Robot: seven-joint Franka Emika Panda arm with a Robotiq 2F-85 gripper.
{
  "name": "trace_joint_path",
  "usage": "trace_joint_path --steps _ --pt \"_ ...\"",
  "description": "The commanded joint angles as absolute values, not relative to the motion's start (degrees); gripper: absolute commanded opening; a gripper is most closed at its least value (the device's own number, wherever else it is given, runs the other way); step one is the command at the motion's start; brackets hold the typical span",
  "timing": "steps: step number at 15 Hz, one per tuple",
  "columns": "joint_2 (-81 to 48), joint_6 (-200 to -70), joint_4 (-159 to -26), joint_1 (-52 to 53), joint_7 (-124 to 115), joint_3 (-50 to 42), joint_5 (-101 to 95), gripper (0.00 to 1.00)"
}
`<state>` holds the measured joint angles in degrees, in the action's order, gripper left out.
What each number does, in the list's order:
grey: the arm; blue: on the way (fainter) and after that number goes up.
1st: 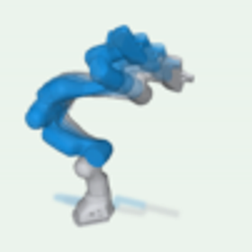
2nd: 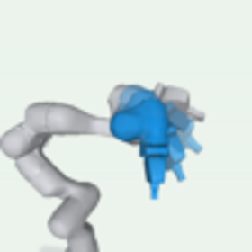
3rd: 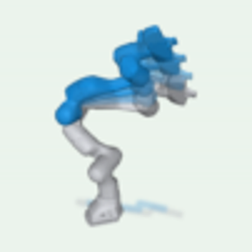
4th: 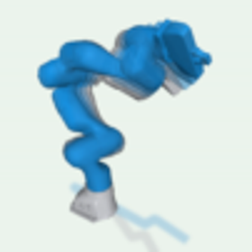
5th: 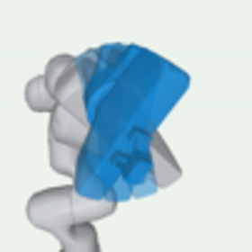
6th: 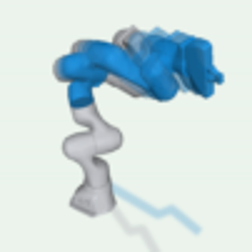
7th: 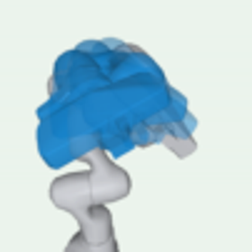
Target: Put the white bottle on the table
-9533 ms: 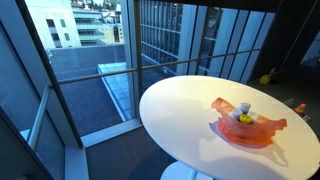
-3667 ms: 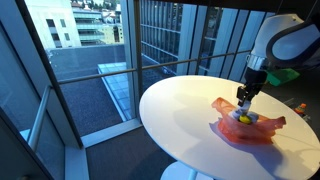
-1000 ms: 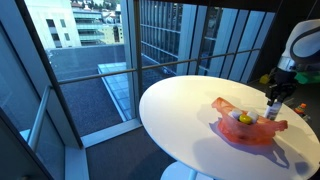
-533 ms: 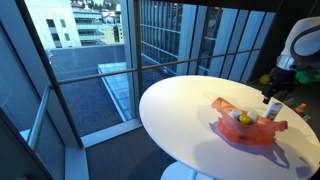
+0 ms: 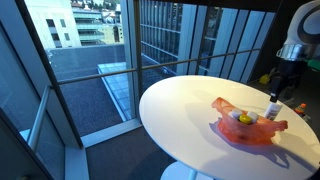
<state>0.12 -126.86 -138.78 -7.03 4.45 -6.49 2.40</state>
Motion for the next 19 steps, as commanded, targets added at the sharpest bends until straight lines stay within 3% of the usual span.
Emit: trace_joint_path --steps 1,12,19 --pt "4.8 -118.1 -137.7 -6.0 5.5 -5.8 3.2 1.00" --pt "17.8 -114.2 -134.1 -3.2 2.6 -2.6 0.8 1.00" --pt "18.6 -115.4 -134.5 -3.0 3.5 -2.6 1.5 1.00"
